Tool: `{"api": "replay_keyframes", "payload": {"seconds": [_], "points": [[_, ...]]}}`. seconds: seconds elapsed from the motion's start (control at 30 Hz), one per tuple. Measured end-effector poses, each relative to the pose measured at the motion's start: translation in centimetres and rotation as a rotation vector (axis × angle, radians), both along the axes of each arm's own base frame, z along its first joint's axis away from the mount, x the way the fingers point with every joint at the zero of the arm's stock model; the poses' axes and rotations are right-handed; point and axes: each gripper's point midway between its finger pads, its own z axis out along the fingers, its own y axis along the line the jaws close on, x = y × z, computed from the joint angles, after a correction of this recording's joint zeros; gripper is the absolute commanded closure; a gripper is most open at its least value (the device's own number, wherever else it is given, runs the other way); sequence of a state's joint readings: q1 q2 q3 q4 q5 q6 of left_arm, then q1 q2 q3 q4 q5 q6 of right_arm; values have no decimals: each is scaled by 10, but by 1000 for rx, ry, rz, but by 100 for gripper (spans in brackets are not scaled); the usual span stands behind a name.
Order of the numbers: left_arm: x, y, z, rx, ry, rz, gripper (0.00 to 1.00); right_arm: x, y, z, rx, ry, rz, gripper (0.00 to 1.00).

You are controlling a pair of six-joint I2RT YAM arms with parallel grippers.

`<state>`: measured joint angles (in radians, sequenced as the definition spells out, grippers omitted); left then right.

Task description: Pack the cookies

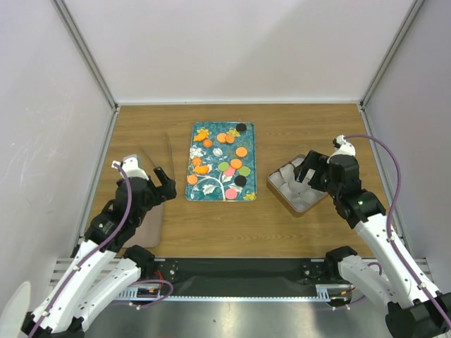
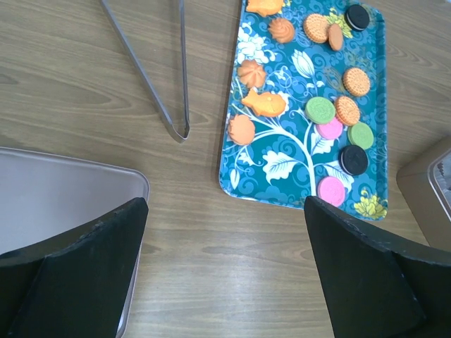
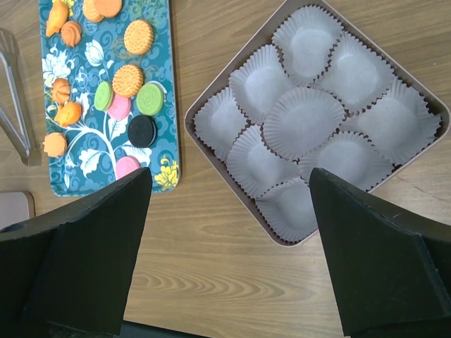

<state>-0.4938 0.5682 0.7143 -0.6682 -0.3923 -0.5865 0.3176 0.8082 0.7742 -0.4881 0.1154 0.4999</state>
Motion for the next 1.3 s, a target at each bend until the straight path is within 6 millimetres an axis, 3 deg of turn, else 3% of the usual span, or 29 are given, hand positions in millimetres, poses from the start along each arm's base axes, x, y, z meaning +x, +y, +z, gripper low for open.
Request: {"api": "replay_keyframes", "payload": {"seconds": [0.2,0.3,0.5,0.63,0.77,0.9,1.3], "points": [[6,5,-9,42,30,37,0,-2,4,0,-2,0,33,0],[17,9,-16,71,82,71,7,-2,9,-3,0,11,67,0],[69,39,-19,72,186,229,16,1,26,-16,27,72,143,0],[111,49,-29,88,254,270,25,1,37,-18,58,88,192,0],[152,56,-49,101,324,286,31,-1,45,-18,82,92,232,0],[177,66,-77,131,397,297,31,-4,49,-16,94,94,257,0],[206,99,-146,173,556,338,31,-15,49,-5,97,60,293,0]]}}
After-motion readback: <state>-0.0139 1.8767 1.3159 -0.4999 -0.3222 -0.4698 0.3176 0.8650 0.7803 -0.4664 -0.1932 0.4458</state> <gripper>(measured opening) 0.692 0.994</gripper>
